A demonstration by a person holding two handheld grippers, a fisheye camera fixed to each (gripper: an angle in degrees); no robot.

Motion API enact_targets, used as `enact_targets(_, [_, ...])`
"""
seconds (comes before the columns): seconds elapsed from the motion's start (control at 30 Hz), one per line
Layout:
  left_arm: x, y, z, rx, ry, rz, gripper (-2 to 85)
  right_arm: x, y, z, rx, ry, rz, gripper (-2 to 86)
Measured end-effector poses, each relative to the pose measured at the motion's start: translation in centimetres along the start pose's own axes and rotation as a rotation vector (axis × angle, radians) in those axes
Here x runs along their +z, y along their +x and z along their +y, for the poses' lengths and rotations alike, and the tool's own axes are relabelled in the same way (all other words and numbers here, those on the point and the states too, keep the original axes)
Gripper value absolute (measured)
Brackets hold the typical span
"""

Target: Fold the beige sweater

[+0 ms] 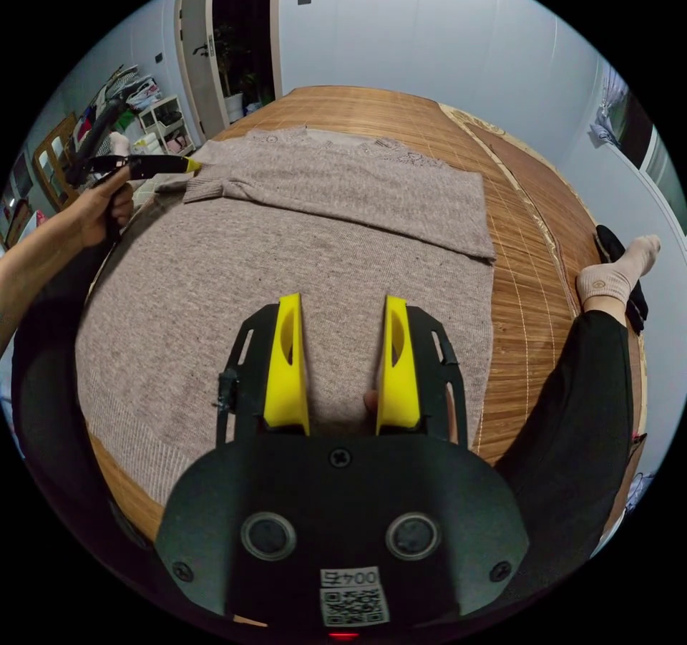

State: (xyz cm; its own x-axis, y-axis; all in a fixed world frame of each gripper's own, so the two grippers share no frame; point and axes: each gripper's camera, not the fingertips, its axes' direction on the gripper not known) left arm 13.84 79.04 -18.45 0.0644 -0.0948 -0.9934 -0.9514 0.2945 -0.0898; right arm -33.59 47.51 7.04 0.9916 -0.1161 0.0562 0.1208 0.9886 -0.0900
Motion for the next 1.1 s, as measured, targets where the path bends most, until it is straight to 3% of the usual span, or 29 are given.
enact_targets(0.27, [1.4,2.2,-1.3,0.076,-0.142,-0.150,1.2,1.2,0.3,0.7,0.001,0.001,0.002,16.2])
enact_targets(0.53, [-2.1,2.6,0.1,-0.072,0.004,-0.096,3.0,2.2,0.5,1.2,0.001,0.002,0.004,16.2])
enact_targets(0.63, [-2.5,5.5,0.3,-0.015,0.054,-0.017,4.2,2.5,0.6,1.3,0.002,0.002,0.003,16.2])
enact_targets(0.8, [0.7,9.5,0.7,0.112,-0.093,-0.061,6.2,3.0,0.8,1.6,0.003,0.002,0.003,16.2])
enact_targets(1.1, [-1.4,10.5,1.9,0.119,-0.059,-0.027,6.2,3.6,0.9,2.0,0.003,0.003,0.004,16.2])
